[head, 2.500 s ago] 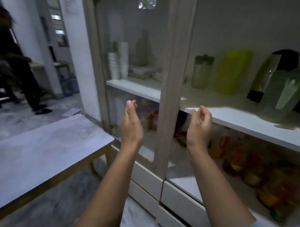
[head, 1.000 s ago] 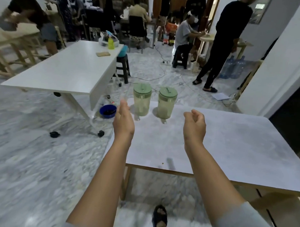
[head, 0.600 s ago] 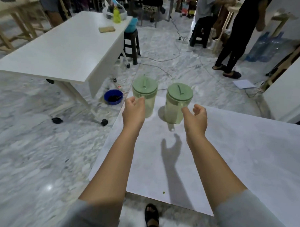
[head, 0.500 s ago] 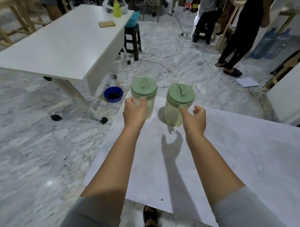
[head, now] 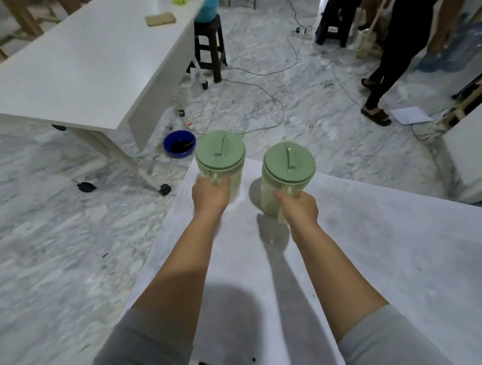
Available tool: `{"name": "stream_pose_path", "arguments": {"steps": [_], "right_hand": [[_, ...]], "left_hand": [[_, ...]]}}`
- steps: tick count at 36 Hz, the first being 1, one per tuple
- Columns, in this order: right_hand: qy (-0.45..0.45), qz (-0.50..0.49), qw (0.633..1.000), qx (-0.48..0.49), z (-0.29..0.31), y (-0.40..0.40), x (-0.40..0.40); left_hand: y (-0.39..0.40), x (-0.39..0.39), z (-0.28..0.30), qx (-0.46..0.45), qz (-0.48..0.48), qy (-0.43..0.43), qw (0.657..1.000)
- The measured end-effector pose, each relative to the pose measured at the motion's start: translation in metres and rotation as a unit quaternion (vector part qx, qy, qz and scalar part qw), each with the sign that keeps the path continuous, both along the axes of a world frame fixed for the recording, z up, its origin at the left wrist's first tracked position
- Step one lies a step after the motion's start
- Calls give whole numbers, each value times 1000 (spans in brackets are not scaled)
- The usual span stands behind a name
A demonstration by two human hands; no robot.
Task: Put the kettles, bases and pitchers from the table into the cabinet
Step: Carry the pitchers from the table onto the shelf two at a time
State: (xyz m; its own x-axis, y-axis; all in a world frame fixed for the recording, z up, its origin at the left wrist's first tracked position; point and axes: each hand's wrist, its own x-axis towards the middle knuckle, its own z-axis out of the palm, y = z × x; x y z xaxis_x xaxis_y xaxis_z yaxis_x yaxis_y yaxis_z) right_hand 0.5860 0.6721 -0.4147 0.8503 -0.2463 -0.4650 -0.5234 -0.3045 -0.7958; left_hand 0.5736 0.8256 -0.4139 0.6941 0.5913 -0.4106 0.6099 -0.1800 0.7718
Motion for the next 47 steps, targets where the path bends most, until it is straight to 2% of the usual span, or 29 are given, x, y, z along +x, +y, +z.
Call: {"name": "stream_pose_path", "arguments": {"steps": [11, 23, 31, 36, 47], "right_hand": [[-78, -81, 993, 21, 24, 0, -2], [-193, -246, 949, -39, 76, -9, -68], [-260, -362, 892, -70, 107, -27, -147], [-264, -416, 863, -111, 120, -52, -196], [-286, -580, 743, -172, 160, -133, -341]], "left_hand": [[1, 7, 23, 23, -34, -80, 996], [-6, -22, 77, -6, -55, -189, 980], [-37, -67, 114, 12, -173, -254, 951], [-71, -97, 128, -29, -233, -275, 932], [-185, -204, 162, -115, -391, -295, 864]]}}
